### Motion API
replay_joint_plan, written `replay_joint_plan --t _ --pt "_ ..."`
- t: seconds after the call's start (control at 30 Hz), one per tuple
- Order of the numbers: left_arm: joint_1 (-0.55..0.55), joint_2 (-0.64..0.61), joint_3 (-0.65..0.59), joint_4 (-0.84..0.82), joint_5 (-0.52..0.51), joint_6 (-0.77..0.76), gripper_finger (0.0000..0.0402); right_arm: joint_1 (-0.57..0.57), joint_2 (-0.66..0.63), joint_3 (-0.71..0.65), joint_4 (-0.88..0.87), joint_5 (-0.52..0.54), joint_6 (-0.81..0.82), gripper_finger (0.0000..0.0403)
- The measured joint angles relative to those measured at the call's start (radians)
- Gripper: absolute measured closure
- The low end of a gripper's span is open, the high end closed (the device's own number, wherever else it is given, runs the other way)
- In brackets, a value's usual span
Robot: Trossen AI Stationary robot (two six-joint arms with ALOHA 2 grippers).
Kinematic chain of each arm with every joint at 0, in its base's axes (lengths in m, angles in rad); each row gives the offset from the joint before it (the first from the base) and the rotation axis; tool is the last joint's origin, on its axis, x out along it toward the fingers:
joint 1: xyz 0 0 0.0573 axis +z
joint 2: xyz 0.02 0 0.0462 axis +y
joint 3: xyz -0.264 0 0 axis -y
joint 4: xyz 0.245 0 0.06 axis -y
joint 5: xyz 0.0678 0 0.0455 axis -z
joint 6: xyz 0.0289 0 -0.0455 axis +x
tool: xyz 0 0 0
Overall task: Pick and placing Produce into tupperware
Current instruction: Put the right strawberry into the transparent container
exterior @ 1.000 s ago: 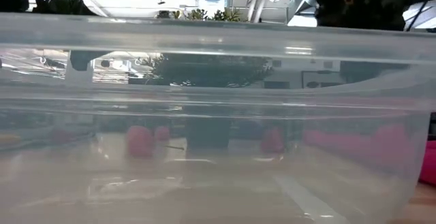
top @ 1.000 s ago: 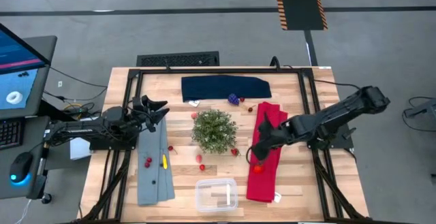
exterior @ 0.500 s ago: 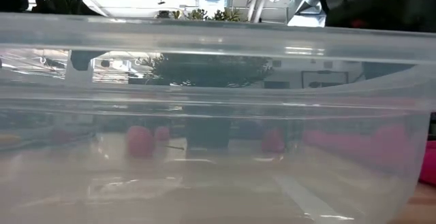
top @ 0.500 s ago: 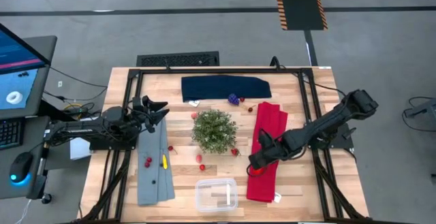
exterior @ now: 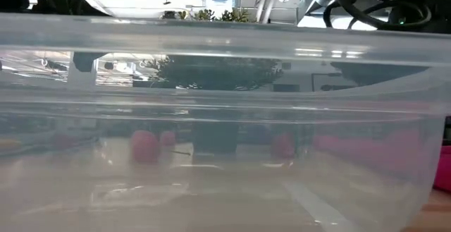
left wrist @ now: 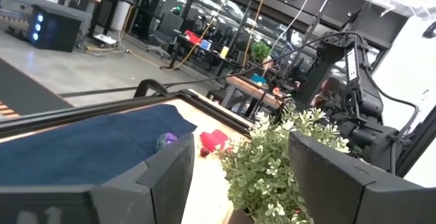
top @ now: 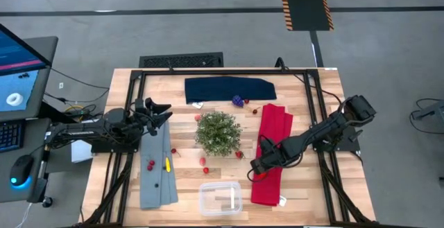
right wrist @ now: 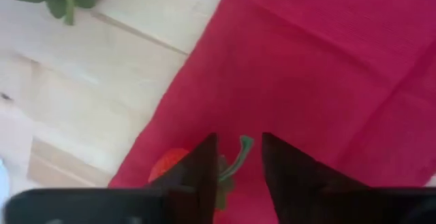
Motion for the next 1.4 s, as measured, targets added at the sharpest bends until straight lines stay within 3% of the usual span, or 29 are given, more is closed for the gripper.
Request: replay_joint_plan --t 0.3,0.47,0.73,1.0,1.2,1.4 --pt "0.0 0.0 0.002 -0.009 0.001 -0.021 0.0173 -0.006 -0.023 0.01 -0.001 0.002 -0.068 0.0389" --pt "0.0 0.0 0.003 -0.012 0.0 -0.021 0.0173 -0.035 -0.022 0.054 -0.015 0.021 -0.123 0.0383" --pt "0.0 0.0 0.003 -0.03 0.0 -0.019 0.0173 -0.072 -0.022 0.246 -0.106 0.103 -0.275 0.0387" --pt "0.0 0.0 0.003 -0.058 0.0 -0.019 0.0173 0.001 0.009 0.385 -0.078 0.182 -0.326 0.039" --pt "0.001 -0.001 0.004 -0.067 0.0 -0.019 0.0173 0.069 0.151 0.473 0.14 0.176 -0.374 0.0389" --pt "0.001 -0.01 0.004 -0.07 0.0 -0.02 0.0173 0.103 0.35 0.669 0.098 0.151 -0.444 0.0389"
